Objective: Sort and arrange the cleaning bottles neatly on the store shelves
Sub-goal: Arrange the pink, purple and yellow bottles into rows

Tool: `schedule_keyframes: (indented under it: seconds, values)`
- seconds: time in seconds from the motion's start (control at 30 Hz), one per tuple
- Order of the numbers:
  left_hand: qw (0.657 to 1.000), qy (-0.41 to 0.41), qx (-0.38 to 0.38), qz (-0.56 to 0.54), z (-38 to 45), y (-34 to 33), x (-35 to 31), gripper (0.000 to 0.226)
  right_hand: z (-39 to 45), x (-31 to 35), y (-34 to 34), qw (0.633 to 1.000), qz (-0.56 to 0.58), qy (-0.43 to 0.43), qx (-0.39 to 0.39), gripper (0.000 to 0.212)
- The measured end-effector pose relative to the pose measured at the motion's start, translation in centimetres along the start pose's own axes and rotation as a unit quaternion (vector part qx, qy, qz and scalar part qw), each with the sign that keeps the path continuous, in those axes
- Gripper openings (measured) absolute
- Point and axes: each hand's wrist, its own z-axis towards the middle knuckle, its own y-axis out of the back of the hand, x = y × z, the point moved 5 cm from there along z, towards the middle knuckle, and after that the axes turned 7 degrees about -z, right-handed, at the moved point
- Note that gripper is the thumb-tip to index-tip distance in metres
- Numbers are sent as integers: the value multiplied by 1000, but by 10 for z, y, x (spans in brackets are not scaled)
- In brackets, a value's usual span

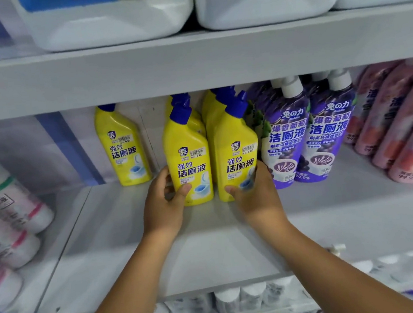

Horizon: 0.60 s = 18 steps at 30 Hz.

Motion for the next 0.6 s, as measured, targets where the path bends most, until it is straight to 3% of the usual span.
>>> schedule_keyframes:
  seconds: [0.37, 0.4, 0.53, 0.6]
  values:
    - [1000, -1, 22, 7, 13, 4, -5, 49, 3, 0, -11, 1000, 0, 21, 15, 60]
    - [1000, -8, 4, -13, 16, 12, -7, 51, 2, -1, -12, 1000, 3, 24, 13, 63]
    - [978, -34, -203, -32, 52, 72, -11, 68, -1, -1, -11, 1000, 8, 23, -3, 66]
    - [977, 31, -210, -18, 81, 91, -6, 83, -2, 0, -11, 1000, 5, 21, -1, 65]
